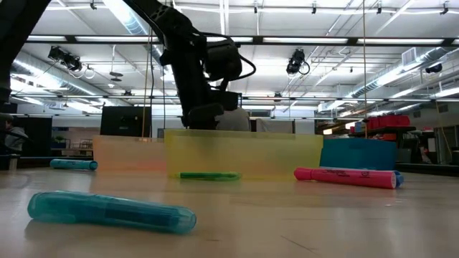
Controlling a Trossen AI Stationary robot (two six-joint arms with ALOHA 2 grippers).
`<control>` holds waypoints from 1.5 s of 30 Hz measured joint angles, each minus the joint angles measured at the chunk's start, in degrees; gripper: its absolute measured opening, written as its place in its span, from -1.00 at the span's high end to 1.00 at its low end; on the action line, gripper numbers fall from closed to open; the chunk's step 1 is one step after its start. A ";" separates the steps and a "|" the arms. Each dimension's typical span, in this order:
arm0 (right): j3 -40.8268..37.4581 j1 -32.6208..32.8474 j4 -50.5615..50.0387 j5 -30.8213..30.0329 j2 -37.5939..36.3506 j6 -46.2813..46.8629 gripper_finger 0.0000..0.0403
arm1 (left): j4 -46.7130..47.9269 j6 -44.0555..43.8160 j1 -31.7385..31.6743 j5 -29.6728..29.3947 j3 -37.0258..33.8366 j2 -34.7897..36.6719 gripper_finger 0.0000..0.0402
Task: Pick & Place Markers
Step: Put the medium yellow highlighter pen into the yellow bin, then put the violet pen into the orange bin
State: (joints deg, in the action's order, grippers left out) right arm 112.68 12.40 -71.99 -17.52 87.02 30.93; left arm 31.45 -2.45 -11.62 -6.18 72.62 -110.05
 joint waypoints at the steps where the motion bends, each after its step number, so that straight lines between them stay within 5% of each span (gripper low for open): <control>1: 0.00 0.01 0.00 0.02 0.00 0.11 0.72 | -0.21 -0.26 0.00 -0.39 0.01 0.01 0.82; 9: 0.00 0.02 0.33 0.02 0.00 0.11 0.72 | 1.06 -0.73 -0.20 -0.49 0.04 0.01 0.76; 24: 0.00 0.02 -1.31 0.02 0.00 2.57 0.72 | 6.61 -1.09 0.07 -0.42 1.74 1.25 0.19; 35: 0.00 1.24 -12.78 5.36 0.00 14.91 0.72 | 10.65 -3.64 2.66 -2.45 4.61 13.79 0.32; 45: -0.12 11.70 -17.94 11.82 0.00 36.72 0.72 | 13.45 -9.14 3.48 -3.03 4.55 22.82 0.38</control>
State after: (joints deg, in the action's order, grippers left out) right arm 112.56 24.10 -89.92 -5.70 87.02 67.65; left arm 44.91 -11.59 -8.14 -9.21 77.17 -87.23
